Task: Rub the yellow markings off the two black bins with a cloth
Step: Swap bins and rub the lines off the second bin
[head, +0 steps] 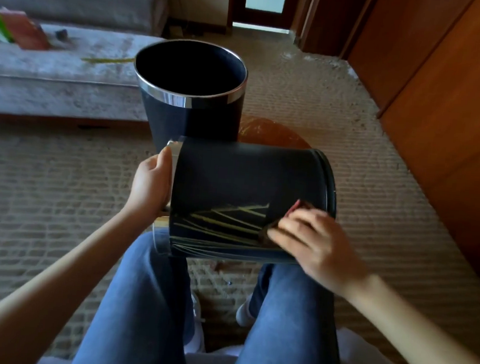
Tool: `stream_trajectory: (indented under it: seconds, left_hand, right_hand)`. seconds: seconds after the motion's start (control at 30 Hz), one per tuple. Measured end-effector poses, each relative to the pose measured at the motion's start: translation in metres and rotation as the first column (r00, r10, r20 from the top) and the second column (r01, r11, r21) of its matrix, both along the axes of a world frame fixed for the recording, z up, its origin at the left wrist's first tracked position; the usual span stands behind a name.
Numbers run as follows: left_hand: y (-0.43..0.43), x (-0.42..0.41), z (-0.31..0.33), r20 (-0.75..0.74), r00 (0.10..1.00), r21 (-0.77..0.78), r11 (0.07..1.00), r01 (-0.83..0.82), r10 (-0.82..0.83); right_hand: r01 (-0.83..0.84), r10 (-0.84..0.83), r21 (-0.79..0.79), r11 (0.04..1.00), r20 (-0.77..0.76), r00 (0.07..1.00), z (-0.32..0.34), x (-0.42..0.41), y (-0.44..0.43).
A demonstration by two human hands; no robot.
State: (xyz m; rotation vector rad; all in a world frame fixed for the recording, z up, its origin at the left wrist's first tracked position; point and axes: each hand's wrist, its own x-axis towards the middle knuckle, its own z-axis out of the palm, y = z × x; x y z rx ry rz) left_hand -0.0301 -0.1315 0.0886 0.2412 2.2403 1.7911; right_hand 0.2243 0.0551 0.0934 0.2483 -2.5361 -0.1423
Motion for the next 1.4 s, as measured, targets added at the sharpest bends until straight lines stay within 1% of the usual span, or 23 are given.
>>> stream_trajectory:
  seconds: [0.1, 0.2, 0.27, 0.33, 0.43, 0.53, 0.57, 0.6, 0.63, 0.7, 0.77, 0.83, 0.9, 0.97, 1.0, 1.07, 1.13, 1.2, 1.27, 1.33, 1.4]
  left_hand:
    - [-0.003, 0.005, 0.000, 0.001, 1.000, 0.010, 1.000, -0.003, 0.003]
    - [-0.003, 0.008, 0.004, 0.017, 1.000, 0.026, 1.000, 0.009, -0.010]
    - [-0.001, 0.007, 0.006, 0.017, 1.000, 0.017, 1.000, 0.005, -0.005]
    - [0.000, 0.006, 0.007, 0.019, 1.000, 0.015, 1.000, -0.007, 0.007]
    - [0.002, 0.006, 0.008, 0.029, 1.000, 0.018, 1.000, 0.000, -0.001]
    - [0.002, 0.004, 0.007, 0.032, 0.999, 0.029, 1.000, 0.008, -0.009]
    - [0.001, 0.004, 0.005, 0.023, 1.000, 0.029, 1.000, 0.013, -0.014]
    - [0.000, 0.005, 0.004, 0.011, 1.000, 0.027, 1.000, 0.017, -0.017]
    - [-0.002, 0.006, 0.002, -0.002, 1.000, 0.026, 0.999, 0.020, -0.020]
    - [-0.004, 0.009, 0.000, -0.013, 1.000, 0.021, 1.000, 0.020, -0.019]
    - [-0.003, 0.010, 0.001, 0.000, 1.000, 0.023, 1.000, 0.011, -0.011]
    - [-0.002, 0.005, 0.003, 0.025, 1.000, 0.039, 0.999, 0.006, -0.007]
    - [0.001, 0.002, 0.005, 0.042, 0.999, 0.040, 0.999, 0.015, -0.017]
    - [0.002, 0.001, 0.005, 0.050, 0.999, 0.035, 0.999, 0.018, -0.019]
    - [0.003, 0.001, 0.006, 0.053, 0.998, 0.037, 0.999, 0.017, -0.019]
    - [0.004, 0.001, 0.005, 0.040, 0.999, 0.036, 0.999, 0.014, -0.016]
    - [0.003, 0.000, 0.004, 0.019, 1.000, 0.042, 0.999, 0.011, -0.011]
    - [0.002, 0.002, 0.003, -0.003, 1.000, 0.032, 0.999, 0.008, -0.008]
    - [0.000, 0.004, 0.003, -0.013, 1.000, 0.026, 1.000, 0.008, -0.008]
    - [0.000, 0.005, 0.003, -0.006, 1.000, 0.025, 1.000, 0.012, -0.011]
    - [0.000, 0.003, 0.003, 0.000, 1.000, 0.019, 1.000, 0.013, -0.013]
  right_hand:
    - [0.141, -0.153, -0.155, 0.978, -0.069, 0.986, 0.027, -0.046, 0.017]
    - [0.314, -0.326, -0.258, 0.914, -0.003, 0.945, 0.048, -0.088, 0.035]
    - [0.343, -0.357, -0.273, 0.899, -0.001, 0.934, 0.047, -0.092, 0.029]
    - [0.294, -0.318, -0.262, 0.919, -0.054, 0.946, 0.037, -0.075, 0.009]
    - [0.134, -0.156, -0.229, 0.964, -0.083, 0.984, 0.013, -0.034, -0.020]
    - [-0.031, 0.029, -0.041, 0.999, -0.041, 0.999, -0.003, -0.013, -0.028]
    - [-0.056, 0.056, -0.009, 0.998, -0.048, 0.997, -0.001, -0.017, -0.024]
    - [-0.049, 0.047, -0.014, 0.999, -0.071, 0.996, 0.003, -0.027, -0.021]
    - [-0.012, 0.007, -0.052, 0.999, -0.102, 0.995, 0.011, -0.041, -0.018]
    - [0.106, -0.127, -0.171, 0.979, -0.112, 0.986, 0.029, -0.079, -0.010]
    - [0.233, -0.253, -0.262, 0.937, -0.044, 0.967, 0.045, -0.112, -0.002]
    - [0.294, -0.303, -0.280, 0.914, 0.015, 0.953, 0.051, -0.122, -0.005]
    - [0.267, -0.281, -0.265, 0.927, -0.013, 0.960, 0.045, -0.106, -0.021]
    - [0.175, -0.193, -0.250, 0.952, -0.051, 0.980, 0.029, -0.075, -0.042]
    - [0.113, -0.129, -0.219, 0.969, -0.061, 0.990, 0.017, -0.060, -0.049]
    - [-0.004, -0.001, -0.107, 0.994, -0.048, 0.999, -0.002, -0.038, -0.054]
    - [-0.057, 0.056, -0.034, 0.998, -0.038, 0.998, -0.007, -0.037, -0.049]
    - [-0.021, 0.016, -0.066, 0.998, -0.077, 0.997, 0.005, -0.053, -0.047]
    - [0.078, -0.095, -0.156, 0.985, -0.100, 0.990, 0.023, -0.081, -0.041]
    - [0.198, -0.221, -0.234, 0.952, -0.078, 0.972, 0.041, -0.110, -0.030]
    - [0.291, -0.313, -0.282, 0.914, -0.034, 0.949, 0.049, -0.126, -0.025]
